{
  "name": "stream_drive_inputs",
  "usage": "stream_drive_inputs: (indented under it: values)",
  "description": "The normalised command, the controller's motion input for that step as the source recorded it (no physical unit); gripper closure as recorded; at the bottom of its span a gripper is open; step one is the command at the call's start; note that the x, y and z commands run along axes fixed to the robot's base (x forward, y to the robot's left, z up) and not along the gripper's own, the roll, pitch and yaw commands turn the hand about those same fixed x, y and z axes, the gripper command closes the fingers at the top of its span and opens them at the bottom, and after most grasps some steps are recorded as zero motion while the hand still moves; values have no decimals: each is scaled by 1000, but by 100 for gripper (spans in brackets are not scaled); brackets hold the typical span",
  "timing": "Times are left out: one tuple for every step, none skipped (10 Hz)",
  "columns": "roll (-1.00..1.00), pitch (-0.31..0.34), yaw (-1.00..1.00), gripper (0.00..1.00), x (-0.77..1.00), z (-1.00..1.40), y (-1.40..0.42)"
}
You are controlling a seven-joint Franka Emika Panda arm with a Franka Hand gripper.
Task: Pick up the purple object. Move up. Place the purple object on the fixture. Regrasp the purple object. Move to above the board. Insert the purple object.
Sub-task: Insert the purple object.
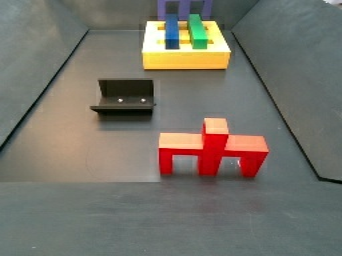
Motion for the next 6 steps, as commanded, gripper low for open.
stream_drive_inputs:
  values:
    - [134,46,-94,100,11,51,-126]
    - [140,11,-66,100,0,0,-86]
    - [151,7,-34,100,77,-37,-63]
    - [119,7,-23,100,146,-91,0]
    - [127,23,-11,100,146,-74,0]
    - [127,29,-9,100,157,-57,0]
